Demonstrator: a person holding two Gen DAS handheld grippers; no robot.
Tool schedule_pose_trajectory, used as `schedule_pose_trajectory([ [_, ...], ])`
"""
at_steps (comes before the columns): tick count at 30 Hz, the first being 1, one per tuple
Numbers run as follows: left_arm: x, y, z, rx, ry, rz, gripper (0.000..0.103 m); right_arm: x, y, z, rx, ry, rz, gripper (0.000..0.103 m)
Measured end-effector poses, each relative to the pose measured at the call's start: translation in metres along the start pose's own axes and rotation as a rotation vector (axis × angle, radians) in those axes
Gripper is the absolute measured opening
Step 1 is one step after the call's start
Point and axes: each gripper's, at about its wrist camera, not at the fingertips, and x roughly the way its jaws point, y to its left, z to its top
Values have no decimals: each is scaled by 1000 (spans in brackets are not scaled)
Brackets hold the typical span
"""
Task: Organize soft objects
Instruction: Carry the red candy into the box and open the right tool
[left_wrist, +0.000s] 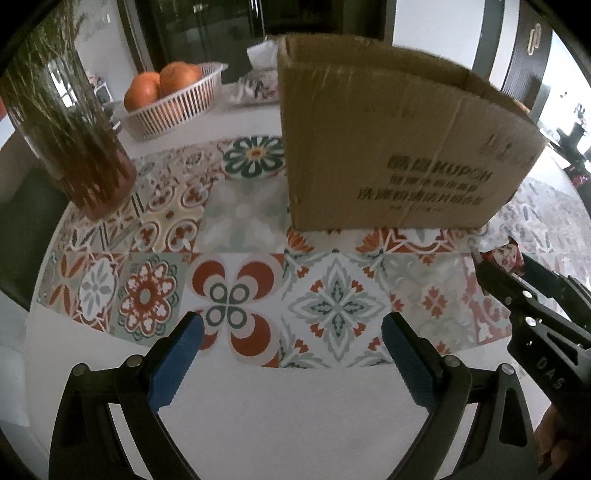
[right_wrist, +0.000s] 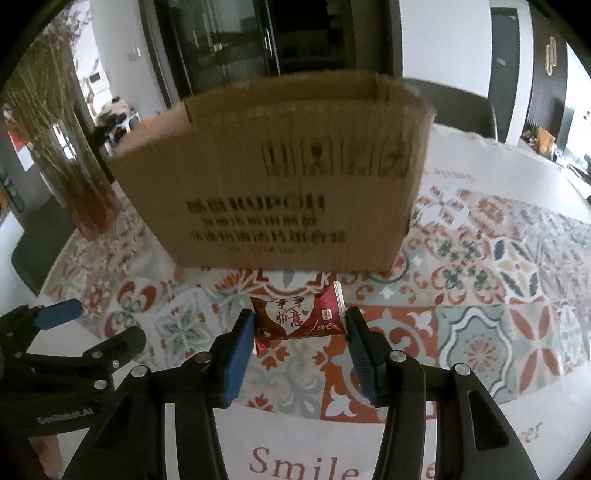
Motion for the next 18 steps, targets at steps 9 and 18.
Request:
schedule_pose_trajectory([
  [9,-40,-1,13,17,-98,-12,98,-39,7,22,-15,-115,-11,51],
  [18,-73,4,33,23,-195,-9,99,-66,15,47,-23,-210,-7,51],
])
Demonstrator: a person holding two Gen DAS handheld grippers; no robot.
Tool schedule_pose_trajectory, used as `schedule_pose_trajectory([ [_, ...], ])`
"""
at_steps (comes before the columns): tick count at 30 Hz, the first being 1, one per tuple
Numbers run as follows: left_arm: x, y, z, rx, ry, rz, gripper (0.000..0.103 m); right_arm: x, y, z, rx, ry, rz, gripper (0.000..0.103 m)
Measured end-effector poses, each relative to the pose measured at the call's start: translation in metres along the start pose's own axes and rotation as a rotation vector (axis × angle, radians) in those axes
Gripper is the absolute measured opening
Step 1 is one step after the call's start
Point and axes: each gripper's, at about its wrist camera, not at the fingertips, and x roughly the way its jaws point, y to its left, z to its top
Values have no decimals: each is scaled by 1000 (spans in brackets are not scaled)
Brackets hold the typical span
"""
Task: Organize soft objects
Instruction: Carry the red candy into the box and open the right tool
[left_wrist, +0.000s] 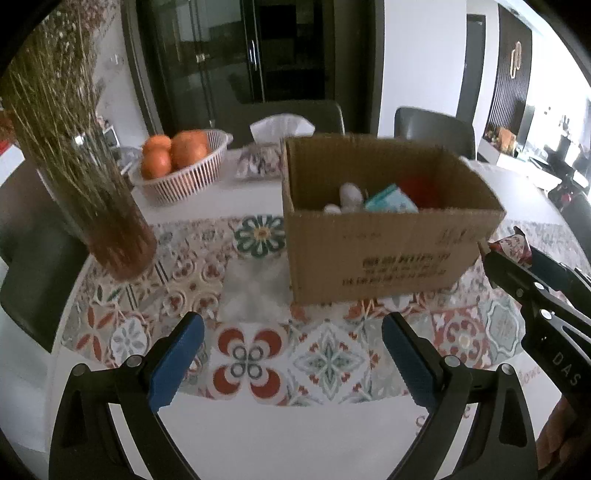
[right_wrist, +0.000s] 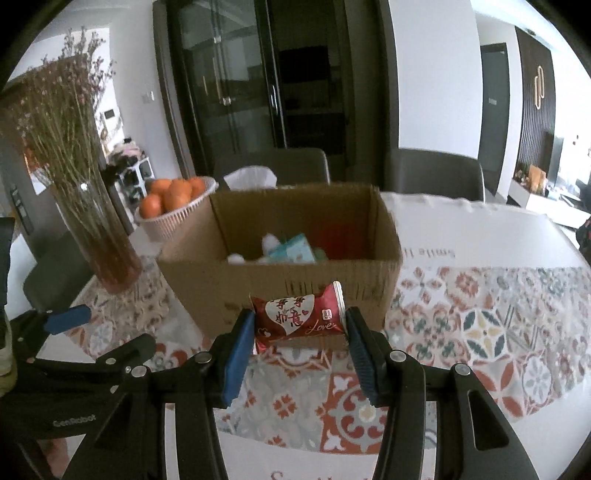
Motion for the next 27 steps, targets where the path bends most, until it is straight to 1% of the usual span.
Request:
schedule_pose_trajectory([
  [5,-13,3,14,1,-58,5,102,-5,3,17,-2,-45,6,51],
  [9,-17,5,25,1,-86,11,102,-1,3,28,-4,-58,11,51],
  [15,-17,6,40,3,-136,29,103,8,2,41,-5,-71,16,51],
  [18,-15,7,46,3,-152,39,103,15,0,48,-8,-75,16,51],
  [22,-9,8,55,-7,-162,33,103,27,-2,57,-13,-76,15,51],
  [24,-4,9,59,-14,-161,31,103,33,-3,61,-15,-73,13,54],
  [25,-2,9,61,-17,-160,31,103,37,-4,62,-13,-64,14,57],
  [26,1,10,62,-20,-159,32,103,40,-4,64,-11,-54,15,65],
  [27,3,10,64,-24,-156,32,103,43,-5,64,-7,-49,13,68],
])
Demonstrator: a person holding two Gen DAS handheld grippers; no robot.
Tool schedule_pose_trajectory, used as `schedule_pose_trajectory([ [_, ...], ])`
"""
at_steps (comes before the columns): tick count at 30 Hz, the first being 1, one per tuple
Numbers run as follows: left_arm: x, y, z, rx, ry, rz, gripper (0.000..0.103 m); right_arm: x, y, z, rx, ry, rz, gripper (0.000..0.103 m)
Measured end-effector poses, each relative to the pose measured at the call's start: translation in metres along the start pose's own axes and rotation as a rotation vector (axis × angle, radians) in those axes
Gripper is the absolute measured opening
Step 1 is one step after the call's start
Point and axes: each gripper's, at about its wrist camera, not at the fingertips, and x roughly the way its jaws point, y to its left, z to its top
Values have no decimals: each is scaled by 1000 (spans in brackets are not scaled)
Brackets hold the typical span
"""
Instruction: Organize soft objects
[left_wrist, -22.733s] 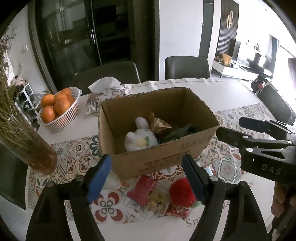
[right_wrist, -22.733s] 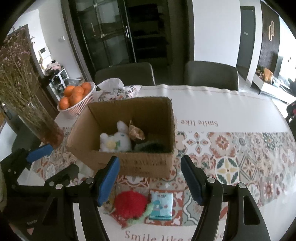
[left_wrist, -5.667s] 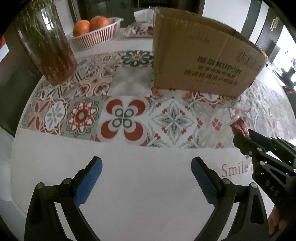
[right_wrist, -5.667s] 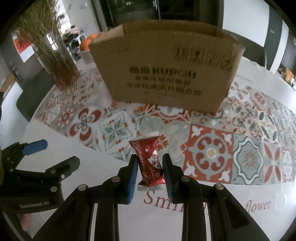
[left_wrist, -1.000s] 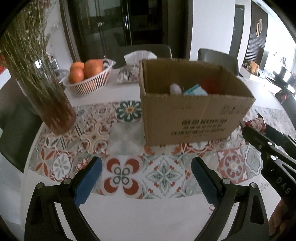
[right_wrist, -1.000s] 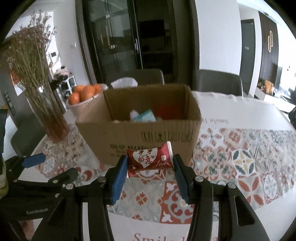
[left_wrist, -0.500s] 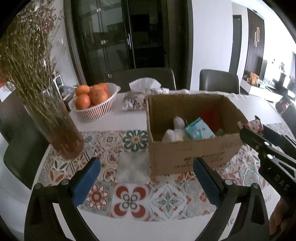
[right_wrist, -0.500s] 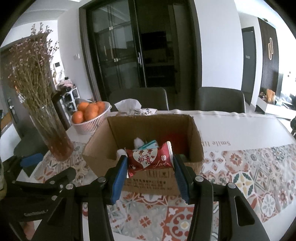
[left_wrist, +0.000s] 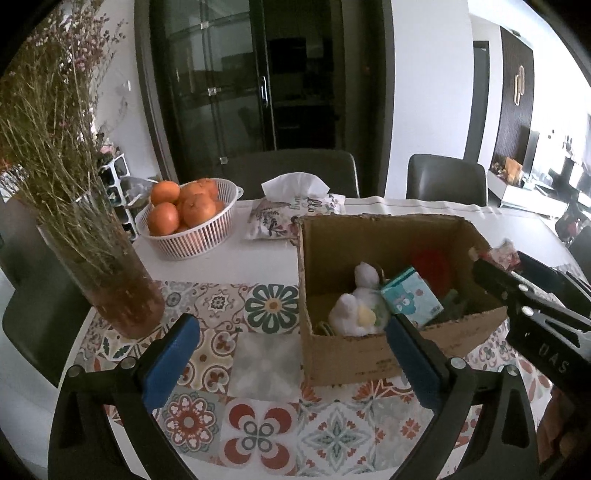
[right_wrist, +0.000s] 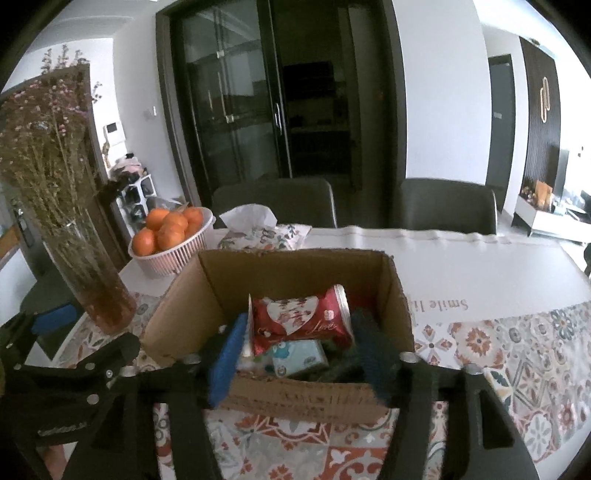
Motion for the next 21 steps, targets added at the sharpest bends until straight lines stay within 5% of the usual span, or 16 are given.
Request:
schedule_pose_trajectory([
  [12,6,2,-9,-14,20,9,103,-15,2,-11,6,19,-87,74],
  [21,-39,8,-23,-25,-44,-1,103,-74,17,-25,-16,-29,-149,83],
])
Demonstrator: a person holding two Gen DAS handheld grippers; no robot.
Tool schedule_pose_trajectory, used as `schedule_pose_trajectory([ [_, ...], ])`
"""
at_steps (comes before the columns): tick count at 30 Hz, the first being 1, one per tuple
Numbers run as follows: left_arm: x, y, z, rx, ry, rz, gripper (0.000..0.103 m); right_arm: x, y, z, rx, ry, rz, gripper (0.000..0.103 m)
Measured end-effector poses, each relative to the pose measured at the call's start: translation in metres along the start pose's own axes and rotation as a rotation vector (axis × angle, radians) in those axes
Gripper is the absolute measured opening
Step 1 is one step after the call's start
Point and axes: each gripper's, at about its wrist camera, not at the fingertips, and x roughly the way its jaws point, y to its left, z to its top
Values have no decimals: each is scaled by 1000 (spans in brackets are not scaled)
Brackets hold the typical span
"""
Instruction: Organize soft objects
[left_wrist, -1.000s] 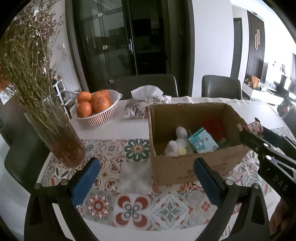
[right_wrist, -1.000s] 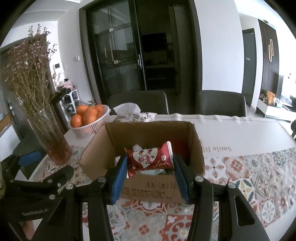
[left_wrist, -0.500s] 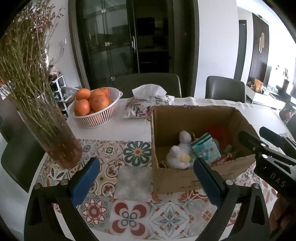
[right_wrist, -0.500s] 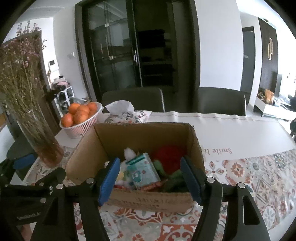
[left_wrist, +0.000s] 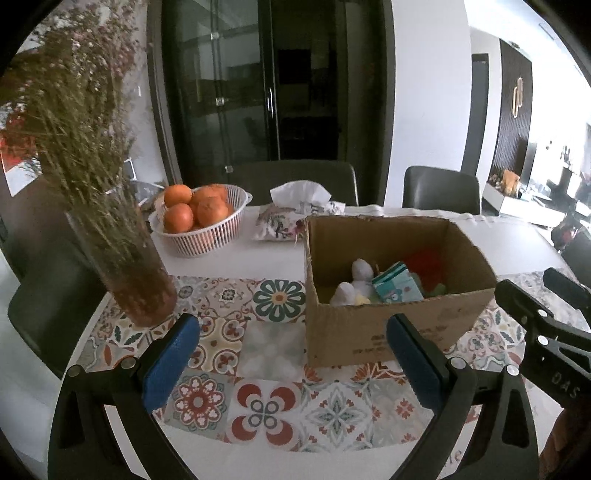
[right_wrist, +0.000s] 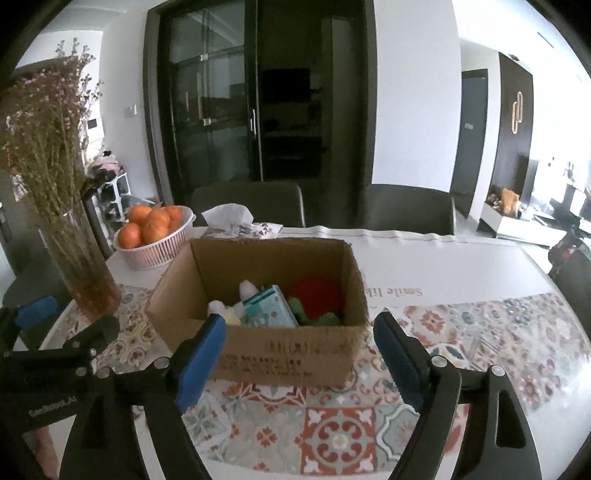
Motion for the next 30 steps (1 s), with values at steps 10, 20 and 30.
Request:
schedule_pose_trajectory([
  [10,-56,4,-20,-2,-51,-30,103,-62,3,-21,6,-37,-24,85],
  [20,-109,4,-44,7,-82,-49,103,-111,3,-44,31,-52,-15,85],
  [30,-150,1,-70,34,-114,-64,103,-144,0,-68,36,-62,-19,85],
])
